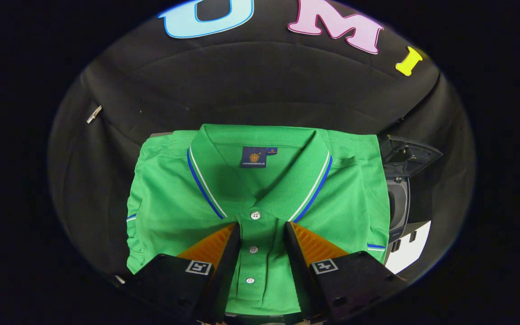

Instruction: Put the clothes into the washing machine and then close the washing machine lid.

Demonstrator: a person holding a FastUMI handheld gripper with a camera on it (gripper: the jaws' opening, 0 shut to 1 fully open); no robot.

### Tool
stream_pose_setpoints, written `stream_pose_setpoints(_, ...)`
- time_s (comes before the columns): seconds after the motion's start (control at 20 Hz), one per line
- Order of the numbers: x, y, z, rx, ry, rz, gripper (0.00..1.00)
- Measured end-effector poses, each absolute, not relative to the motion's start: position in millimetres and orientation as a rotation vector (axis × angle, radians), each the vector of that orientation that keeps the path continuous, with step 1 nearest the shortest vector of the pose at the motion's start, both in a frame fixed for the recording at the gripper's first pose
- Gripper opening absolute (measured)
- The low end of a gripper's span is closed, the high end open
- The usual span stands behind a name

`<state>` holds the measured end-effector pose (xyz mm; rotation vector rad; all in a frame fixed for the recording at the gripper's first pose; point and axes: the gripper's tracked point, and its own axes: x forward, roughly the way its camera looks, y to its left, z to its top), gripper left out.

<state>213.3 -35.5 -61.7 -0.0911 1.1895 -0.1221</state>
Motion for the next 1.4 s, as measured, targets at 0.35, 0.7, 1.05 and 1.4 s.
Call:
stream_pose_setpoints(0.35, 217.5, -33.7, -57.6, -0.090, 1.198, -0.098, 0.18)
stream_pose_setpoints(0.7, 217.7, -34.6, -59.4, -0.146, 1.166, -0.128, 0.06)
stream_pose_setpoints(1.05, 213.9, -31.6, -58.7, -0.188, 1.094, -0.168, 0.06)
stream_pose_setpoints(1.4, 214.8, -30.6, -52.7, -0.230, 0.805, -0.118, 0.06)
